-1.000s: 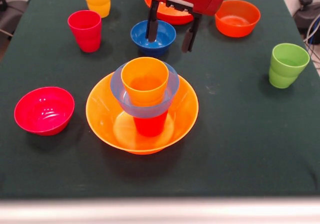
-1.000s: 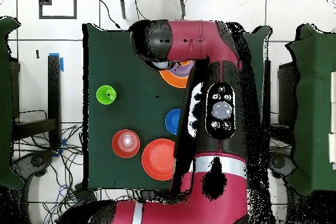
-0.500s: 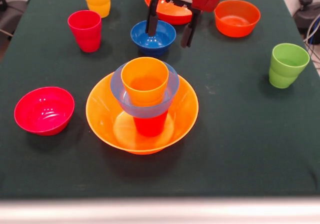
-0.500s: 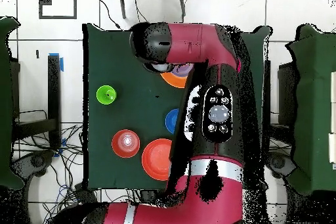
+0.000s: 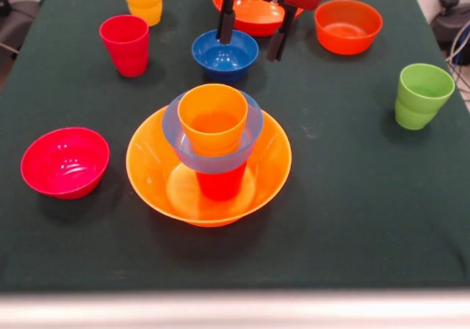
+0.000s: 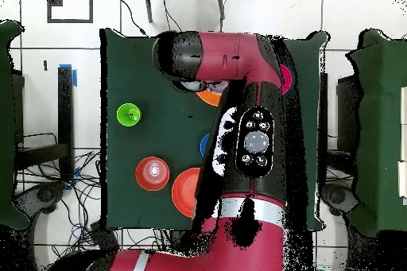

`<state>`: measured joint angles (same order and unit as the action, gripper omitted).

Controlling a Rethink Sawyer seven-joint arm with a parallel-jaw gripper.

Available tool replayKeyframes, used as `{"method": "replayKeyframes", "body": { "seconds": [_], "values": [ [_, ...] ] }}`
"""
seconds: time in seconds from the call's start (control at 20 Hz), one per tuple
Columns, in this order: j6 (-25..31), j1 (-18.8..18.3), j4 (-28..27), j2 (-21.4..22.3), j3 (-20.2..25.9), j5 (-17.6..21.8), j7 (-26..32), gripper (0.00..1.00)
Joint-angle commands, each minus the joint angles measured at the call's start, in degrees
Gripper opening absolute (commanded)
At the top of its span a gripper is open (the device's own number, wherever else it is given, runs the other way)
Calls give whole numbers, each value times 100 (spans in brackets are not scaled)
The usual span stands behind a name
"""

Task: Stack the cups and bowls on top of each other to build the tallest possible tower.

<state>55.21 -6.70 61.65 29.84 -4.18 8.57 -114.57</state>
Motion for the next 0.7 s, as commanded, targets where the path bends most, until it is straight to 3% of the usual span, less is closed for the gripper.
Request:
{"method": "replayKeyframes", "body": {
  "seconds": [0.05, 0.55, 0.7],
  "values": [
    [418, 248, 679, -10, -18, -165, -1003, 100],
    [277, 420, 651, -132, -329, -272, -1019, 100],
    [460, 457, 594, -143, -457, -259, -1003, 100]
  ]
}}
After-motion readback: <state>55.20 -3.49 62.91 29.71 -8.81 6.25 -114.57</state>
